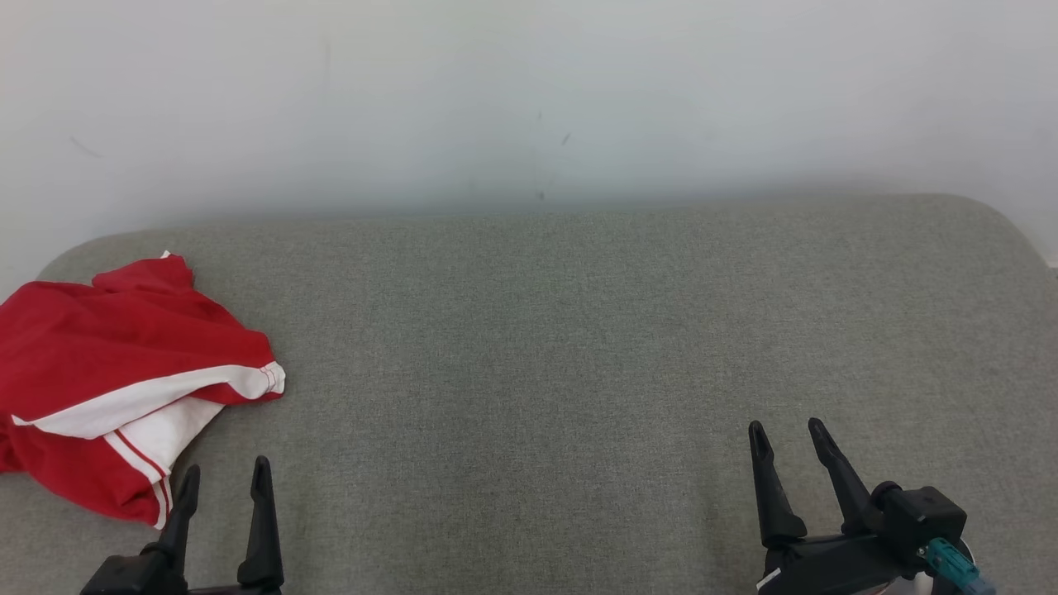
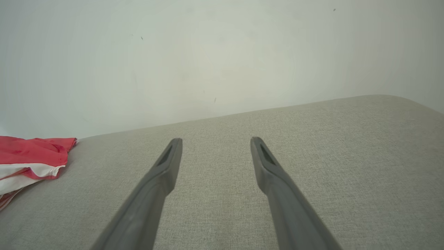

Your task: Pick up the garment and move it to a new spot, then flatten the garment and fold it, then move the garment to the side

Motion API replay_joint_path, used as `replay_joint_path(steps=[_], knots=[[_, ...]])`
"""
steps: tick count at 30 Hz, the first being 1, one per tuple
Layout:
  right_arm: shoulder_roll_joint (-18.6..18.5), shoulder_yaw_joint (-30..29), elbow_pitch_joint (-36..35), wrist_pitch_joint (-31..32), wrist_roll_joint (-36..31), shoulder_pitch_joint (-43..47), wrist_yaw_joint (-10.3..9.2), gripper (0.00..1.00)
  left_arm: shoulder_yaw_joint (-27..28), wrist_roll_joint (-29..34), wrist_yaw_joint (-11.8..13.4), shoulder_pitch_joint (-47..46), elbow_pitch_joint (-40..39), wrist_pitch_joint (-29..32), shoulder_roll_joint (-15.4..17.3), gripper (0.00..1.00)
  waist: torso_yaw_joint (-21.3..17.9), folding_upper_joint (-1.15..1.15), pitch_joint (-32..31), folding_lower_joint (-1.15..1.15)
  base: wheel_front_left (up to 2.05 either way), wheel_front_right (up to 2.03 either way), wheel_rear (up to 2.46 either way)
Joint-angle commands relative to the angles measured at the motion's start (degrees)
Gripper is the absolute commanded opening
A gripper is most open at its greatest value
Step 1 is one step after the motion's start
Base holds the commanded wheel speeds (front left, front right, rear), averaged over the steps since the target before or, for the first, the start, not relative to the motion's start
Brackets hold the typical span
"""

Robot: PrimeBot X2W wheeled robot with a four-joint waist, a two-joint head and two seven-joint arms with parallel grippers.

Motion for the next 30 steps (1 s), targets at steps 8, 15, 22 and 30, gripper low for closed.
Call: replay_joint_path(steps=[8,15,22,30], knots=[[-0.04,0.15,-0.18,-1.33,-4.31,-0.18,-0.1,1.0,0.13,4.78,0.27,0.61,-0.72,-1.35,0.14,1.0,-0.03,0.0,-0.04,0.0,0.0,0.0,0.0],[-0.05,0.07,-0.17,-2.1,-7.41,0.03,-0.1,1.0,0.3,7.96,0.41,0.92,-0.62,-2.04,0.31,1.0,-0.27,0.0,0.09,0.0,0.0,0.0,0.0],[-0.06,-0.3,-0.4,-2.85,-8.97,0.37,-0.11,1.0,0.68,10.37,0.43,1.26,-0.51,-2.88,0.14,1.0,-0.46,0.0,0.24,0.0,0.0,0.0,0.0],[-0.06,-0.64,-0.8,-3.62,-9.49,0.57,-0.12,1.0,1.42,12.2,0.31,1.62,-0.35,-3.58,-0.21,1.0,-0.69,0.0,0.33,0.0,0.0,0.0,0.0]])
